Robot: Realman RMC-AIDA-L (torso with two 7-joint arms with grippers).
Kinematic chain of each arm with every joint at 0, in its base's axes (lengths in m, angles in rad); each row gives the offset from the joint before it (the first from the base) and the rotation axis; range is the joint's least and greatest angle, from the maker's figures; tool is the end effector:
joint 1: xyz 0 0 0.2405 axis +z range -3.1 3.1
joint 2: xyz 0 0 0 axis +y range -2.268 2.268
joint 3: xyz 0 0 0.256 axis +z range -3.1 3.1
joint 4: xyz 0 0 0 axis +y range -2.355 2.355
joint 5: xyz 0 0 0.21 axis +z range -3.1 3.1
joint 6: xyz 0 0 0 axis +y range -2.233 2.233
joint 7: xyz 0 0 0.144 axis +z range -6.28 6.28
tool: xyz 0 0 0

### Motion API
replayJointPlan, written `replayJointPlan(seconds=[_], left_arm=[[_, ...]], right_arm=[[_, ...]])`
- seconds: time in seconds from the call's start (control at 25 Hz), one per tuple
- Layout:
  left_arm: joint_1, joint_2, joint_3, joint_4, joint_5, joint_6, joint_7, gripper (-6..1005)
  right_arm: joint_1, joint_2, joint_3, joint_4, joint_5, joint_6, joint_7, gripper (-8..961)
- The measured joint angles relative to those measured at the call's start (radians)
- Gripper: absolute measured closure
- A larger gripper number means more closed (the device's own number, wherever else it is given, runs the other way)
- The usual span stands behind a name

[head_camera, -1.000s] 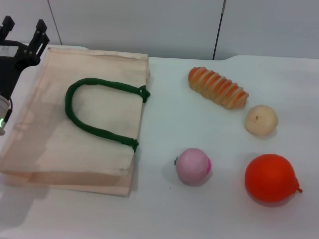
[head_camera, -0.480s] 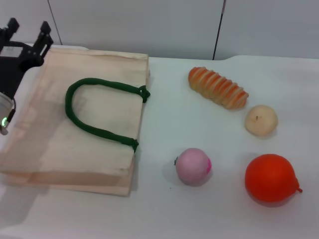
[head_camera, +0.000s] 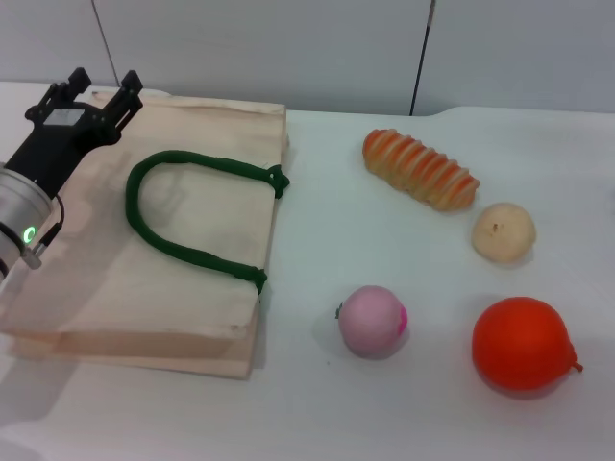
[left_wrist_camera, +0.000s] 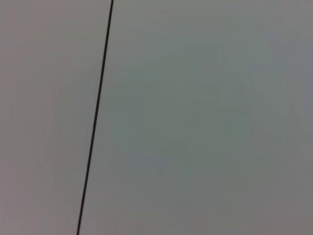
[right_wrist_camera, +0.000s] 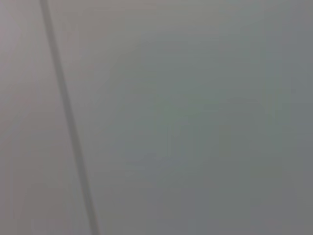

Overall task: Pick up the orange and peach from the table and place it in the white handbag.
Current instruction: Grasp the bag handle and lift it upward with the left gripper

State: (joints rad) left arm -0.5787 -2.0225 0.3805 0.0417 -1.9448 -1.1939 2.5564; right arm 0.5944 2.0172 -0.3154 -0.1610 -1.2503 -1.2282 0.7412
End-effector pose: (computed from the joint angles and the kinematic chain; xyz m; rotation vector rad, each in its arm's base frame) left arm -0.3171 0.3720 0.0233 -1.6868 -0.6394 -0.8909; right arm 0.3079 0.3871 0.0585 -1.6375 0.6111 1.0041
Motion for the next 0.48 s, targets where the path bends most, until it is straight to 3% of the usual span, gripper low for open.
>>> replayJointPlan(seconds=[0.24, 0.48], left_arm=[[0.027, -0.003, 0.0, 0.022, 0.038, -0.008, -0.067, 228], [0.081, -0.007, 0.0, 0.22, 0.206, -0.012, -0.431, 228]], right_arm=[[-0.018, -0.004, -0.003, -0.132, -0.219, -0.09, 0.162, 73], [-0.011, -0.005, -0.002, -0.192, -0.322, -0.112, 0.221, 75]])
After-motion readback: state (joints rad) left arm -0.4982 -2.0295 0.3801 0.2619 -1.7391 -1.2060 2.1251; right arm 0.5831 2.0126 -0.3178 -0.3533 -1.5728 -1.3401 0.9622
